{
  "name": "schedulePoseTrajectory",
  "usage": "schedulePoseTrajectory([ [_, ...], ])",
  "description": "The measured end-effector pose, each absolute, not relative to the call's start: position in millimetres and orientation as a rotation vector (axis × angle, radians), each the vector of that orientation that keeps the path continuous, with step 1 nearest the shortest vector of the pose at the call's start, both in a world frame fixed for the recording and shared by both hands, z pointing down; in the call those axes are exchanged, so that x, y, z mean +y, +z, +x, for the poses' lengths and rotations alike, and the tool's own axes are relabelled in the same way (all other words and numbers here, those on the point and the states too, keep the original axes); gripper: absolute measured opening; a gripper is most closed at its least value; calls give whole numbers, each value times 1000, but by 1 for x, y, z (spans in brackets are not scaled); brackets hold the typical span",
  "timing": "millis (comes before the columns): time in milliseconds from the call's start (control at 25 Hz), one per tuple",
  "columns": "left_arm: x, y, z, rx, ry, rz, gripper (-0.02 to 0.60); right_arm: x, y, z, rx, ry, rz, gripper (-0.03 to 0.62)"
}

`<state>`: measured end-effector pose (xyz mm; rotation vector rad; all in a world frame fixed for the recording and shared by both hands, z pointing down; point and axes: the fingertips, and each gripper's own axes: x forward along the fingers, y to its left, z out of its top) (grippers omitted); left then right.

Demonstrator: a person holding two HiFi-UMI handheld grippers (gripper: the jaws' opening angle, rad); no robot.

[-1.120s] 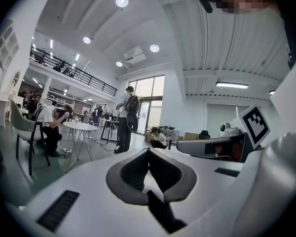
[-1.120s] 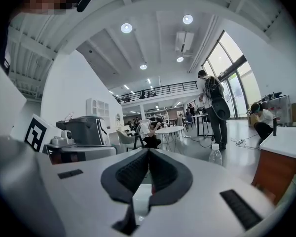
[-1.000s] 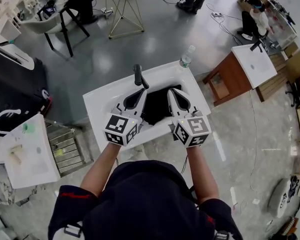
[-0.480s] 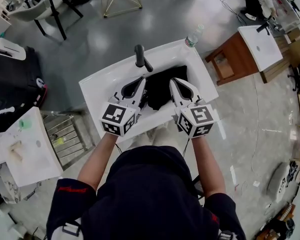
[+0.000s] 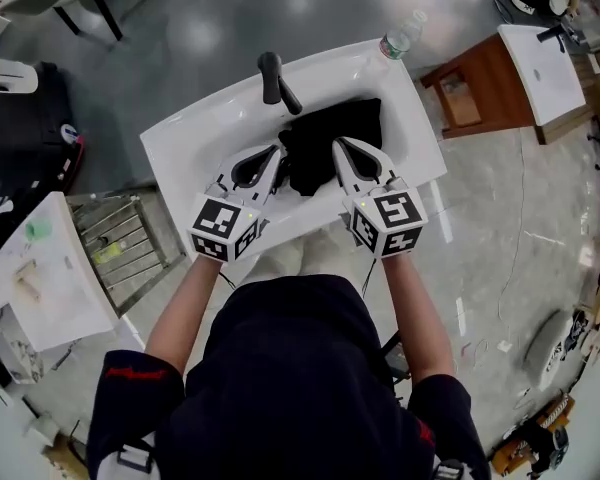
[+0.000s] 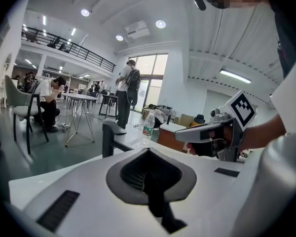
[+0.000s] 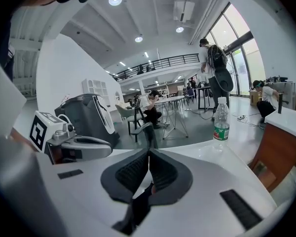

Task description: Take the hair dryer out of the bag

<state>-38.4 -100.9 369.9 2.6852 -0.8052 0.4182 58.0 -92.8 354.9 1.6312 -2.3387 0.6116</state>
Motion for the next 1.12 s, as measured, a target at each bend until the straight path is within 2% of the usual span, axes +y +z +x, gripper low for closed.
schedulePoseTrajectory([
  [520,-97,452,-42,-802,568,2567,12,-99,424,63,-2289,705,1435,34],
  [1120,-87,510,-36,-813,733,2544,12,-97,501,44,-2216,798,1248,34],
])
